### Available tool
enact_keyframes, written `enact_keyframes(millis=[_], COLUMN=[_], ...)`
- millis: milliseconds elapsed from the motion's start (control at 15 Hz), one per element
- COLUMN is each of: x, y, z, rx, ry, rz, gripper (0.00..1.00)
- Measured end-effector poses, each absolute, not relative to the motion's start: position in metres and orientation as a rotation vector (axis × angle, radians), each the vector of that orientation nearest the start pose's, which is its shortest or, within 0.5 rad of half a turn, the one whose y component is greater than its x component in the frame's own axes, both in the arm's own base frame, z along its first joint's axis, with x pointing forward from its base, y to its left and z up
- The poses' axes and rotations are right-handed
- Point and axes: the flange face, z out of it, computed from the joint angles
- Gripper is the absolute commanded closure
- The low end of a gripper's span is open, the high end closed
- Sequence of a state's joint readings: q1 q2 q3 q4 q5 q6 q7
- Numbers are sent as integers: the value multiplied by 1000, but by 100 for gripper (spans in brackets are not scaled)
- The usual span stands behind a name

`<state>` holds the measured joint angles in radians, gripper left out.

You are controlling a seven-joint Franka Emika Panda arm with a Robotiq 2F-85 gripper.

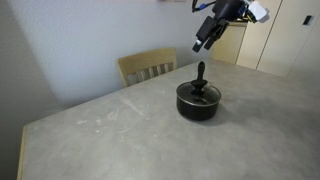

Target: Remove the lid from the pot and put it on the table.

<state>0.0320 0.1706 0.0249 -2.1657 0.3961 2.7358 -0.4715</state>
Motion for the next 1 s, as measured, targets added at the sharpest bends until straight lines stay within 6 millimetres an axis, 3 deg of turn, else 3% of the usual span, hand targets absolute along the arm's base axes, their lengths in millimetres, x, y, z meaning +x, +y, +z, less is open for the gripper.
enact_keyframes(millis=[733, 1000], x=[600, 610], y=[11, 16], z=[373, 358], rx=[-2837, -2771], ry=[-1022, -1219], rz=[-317, -63], gripper=[0, 0])
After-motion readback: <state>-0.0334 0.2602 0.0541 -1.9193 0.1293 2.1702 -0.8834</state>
